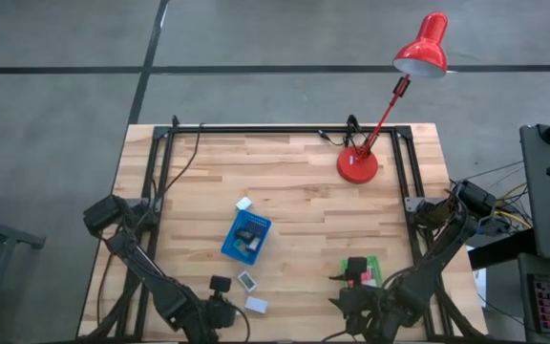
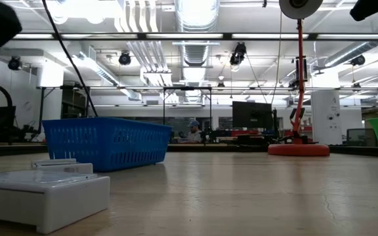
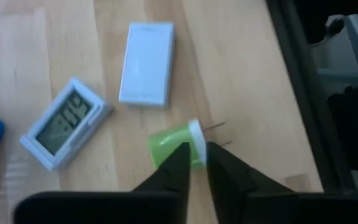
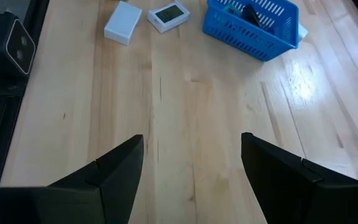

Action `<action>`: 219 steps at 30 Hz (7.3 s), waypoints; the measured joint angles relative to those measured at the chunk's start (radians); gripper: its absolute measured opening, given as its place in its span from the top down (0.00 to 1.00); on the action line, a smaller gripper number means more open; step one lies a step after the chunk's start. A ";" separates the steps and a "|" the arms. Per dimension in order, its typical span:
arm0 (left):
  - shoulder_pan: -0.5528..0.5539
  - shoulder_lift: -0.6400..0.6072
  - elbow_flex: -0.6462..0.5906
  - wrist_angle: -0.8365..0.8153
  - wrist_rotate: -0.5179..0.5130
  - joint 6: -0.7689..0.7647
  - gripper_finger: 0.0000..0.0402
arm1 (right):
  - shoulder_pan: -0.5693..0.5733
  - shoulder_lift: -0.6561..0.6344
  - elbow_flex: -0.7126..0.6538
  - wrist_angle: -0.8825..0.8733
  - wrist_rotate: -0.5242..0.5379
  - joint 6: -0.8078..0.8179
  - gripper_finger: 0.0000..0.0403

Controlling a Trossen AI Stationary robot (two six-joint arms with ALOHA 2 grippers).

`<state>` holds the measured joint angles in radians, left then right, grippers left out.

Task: Pick & Place Office items
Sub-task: Put the green charger adapter into the green bin

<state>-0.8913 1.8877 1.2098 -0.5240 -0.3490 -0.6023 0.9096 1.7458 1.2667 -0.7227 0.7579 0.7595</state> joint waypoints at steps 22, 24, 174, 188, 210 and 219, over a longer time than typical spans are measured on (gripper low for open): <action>0.008 -0.003 0.029 -0.053 0.060 0.172 0.24 | 0.000 0.000 0.000 0.000 -0.052 0.000 0.35; 0.005 0.000 0.029 -0.077 0.075 0.241 0.24 | 0.000 0.000 0.000 0.000 -0.052 0.000 0.35; 0.132 0.249 0.486 -0.078 0.378 -0.575 0.42 | 0.155 0.000 -0.013 -0.194 -0.127 0.146 0.37; 0.130 0.280 0.486 -0.151 0.395 -0.581 0.42 | 0.155 0.000 -0.012 -0.217 -0.128 0.149 0.37; 0.164 0.286 0.486 -0.187 0.395 -0.512 0.42 | 0.155 0.000 -0.012 -0.217 -0.128 0.149 0.37; 0.165 0.286 0.486 -0.173 0.399 -0.516 0.42 | 0.155 0.000 -0.012 -0.220 -0.128 0.146 0.37</action>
<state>-0.7260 2.1735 1.6958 -0.6975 0.0497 -1.1187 1.0645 1.7458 1.2545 -0.9428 0.6300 0.9054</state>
